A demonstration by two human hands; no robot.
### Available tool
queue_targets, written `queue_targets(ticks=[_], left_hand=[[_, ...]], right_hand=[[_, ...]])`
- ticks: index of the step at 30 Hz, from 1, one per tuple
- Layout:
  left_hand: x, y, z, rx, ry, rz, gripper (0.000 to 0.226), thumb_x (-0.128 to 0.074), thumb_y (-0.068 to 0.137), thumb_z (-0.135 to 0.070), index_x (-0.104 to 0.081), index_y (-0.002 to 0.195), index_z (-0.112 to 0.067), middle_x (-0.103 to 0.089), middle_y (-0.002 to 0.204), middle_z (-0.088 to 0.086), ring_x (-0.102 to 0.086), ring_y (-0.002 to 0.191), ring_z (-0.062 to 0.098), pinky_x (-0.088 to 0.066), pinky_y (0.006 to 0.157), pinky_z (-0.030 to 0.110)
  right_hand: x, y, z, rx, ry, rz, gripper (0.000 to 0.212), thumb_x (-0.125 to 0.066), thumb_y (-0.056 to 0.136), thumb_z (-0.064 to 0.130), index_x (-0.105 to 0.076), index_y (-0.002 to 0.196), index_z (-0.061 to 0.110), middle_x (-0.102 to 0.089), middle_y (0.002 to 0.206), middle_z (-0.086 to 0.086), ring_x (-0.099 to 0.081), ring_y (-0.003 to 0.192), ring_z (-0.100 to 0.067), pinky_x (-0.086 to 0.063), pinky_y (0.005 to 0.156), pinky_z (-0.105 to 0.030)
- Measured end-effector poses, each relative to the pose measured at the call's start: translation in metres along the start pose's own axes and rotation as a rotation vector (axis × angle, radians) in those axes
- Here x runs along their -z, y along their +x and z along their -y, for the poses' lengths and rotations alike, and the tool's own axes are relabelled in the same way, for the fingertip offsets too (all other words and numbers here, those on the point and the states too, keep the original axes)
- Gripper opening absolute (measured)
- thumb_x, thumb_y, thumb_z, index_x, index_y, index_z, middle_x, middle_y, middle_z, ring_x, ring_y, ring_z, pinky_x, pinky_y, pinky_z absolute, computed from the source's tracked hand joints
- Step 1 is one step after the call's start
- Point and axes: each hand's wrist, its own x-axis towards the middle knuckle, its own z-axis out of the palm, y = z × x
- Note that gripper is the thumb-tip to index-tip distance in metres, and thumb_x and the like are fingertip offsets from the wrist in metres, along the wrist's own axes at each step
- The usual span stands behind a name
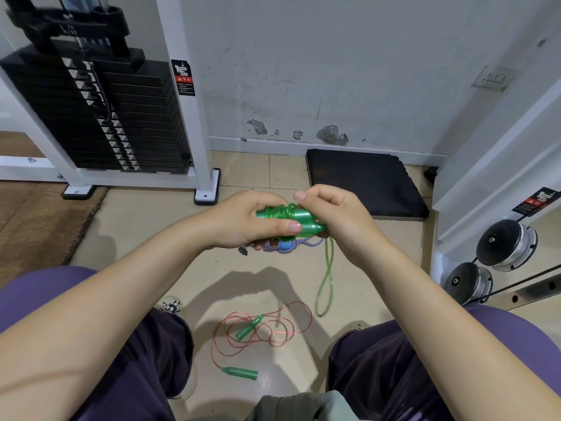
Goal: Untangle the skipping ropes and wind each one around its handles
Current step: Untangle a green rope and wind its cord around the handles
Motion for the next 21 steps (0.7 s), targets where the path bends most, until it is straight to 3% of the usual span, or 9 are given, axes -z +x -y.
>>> queue_targets(ticks=[3, 7, 9, 11, 13, 16, 21], left_hand=[[0.005, 0.002, 0.002, -0.003, -0.07, -0.09, 0.032, -0.07, 0.073, -0.058, -0.066, 0.085, -0.028, -0.064, 0.066, 0.004, -0.052, 0.053, 0.016, -0.042, 0.051, 0.024], [0.008, 0.004, 0.001, -0.022, -0.286, -0.119, 0.044, -0.069, 0.085, -0.037, -0.055, 0.127, -0.034, -0.063, 0.065, -0.001, -0.054, 0.056, 0.015, -0.042, 0.05, 0.022], [0.003, 0.004, -0.001, -0.045, -0.376, -0.1, 0.033, -0.066, 0.089, -0.034, -0.06, 0.121, -0.028, -0.062, 0.066, 0.001, -0.053, 0.055, 0.015, -0.04, 0.048, 0.021], [0.003, 0.005, -0.002, -0.046, -0.452, -0.128, 0.021, -0.062, 0.091, -0.036, -0.062, 0.106, -0.022, -0.06, 0.068, 0.009, -0.049, 0.052, 0.016, -0.038, 0.048, 0.021], [0.008, 0.007, -0.001, -0.019, -0.502, -0.208, 0.025, -0.06, 0.09, -0.038, -0.057, 0.1, -0.016, -0.061, 0.068, 0.009, -0.048, 0.052, 0.017, -0.037, 0.047, 0.021], [0.022, 0.008, 0.001, 0.022, -0.535, -0.33, 0.029, -0.058, 0.094, -0.038, -0.053, 0.109, -0.014, -0.062, 0.067, 0.006, -0.049, 0.053, 0.017, -0.038, 0.051, 0.022], [0.023, 0.011, 0.004, 0.004, -0.484, -0.47, 0.032, -0.055, 0.099, -0.033, -0.057, 0.127, -0.017, -0.059, 0.069, 0.01, -0.048, 0.05, 0.015, -0.037, 0.047, 0.022]], right_hand=[[0.001, 0.0, -0.001, -0.051, 0.099, 0.051, 0.023, -0.058, 0.095, 0.038, -0.069, 0.084, 0.021, -0.058, 0.071, -0.001, -0.043, 0.05, -0.013, -0.024, 0.052, -0.026], [0.003, 0.002, -0.005, -0.089, 0.251, 0.182, 0.028, -0.056, 0.095, 0.042, -0.063, 0.11, 0.02, -0.053, 0.075, -0.003, -0.032, 0.049, -0.012, -0.011, 0.058, -0.034], [0.002, 0.002, -0.008, -0.096, 0.279, 0.257, 0.031, -0.06, 0.091, 0.035, -0.058, 0.118, 0.018, -0.051, 0.073, -0.003, -0.03, 0.046, -0.011, -0.014, 0.051, -0.028], [0.0, 0.003, -0.011, -0.123, 0.307, 0.302, 0.027, -0.062, 0.09, 0.024, -0.052, 0.113, 0.014, -0.049, 0.068, -0.003, -0.028, 0.043, -0.009, -0.018, 0.045, -0.021], [0.0, 0.003, -0.012, -0.163, 0.28, 0.284, 0.021, -0.061, 0.094, 0.018, -0.05, 0.11, 0.009, -0.041, 0.059, -0.001, -0.024, 0.04, -0.007, -0.02, 0.041, -0.017], [0.002, 0.001, -0.009, -0.099, 0.031, 0.205, 0.014, -0.051, 0.101, 0.018, -0.061, 0.096, 0.01, -0.03, 0.053, 0.005, -0.021, 0.043, -0.007, -0.018, 0.042, -0.018], [-0.009, -0.005, 0.002, 0.088, -0.368, 0.093, 0.024, -0.052, 0.101, 0.021, -0.061, 0.08, 0.014, -0.043, 0.051, 0.012, -0.036, 0.047, -0.003, -0.029, 0.048, -0.014]])
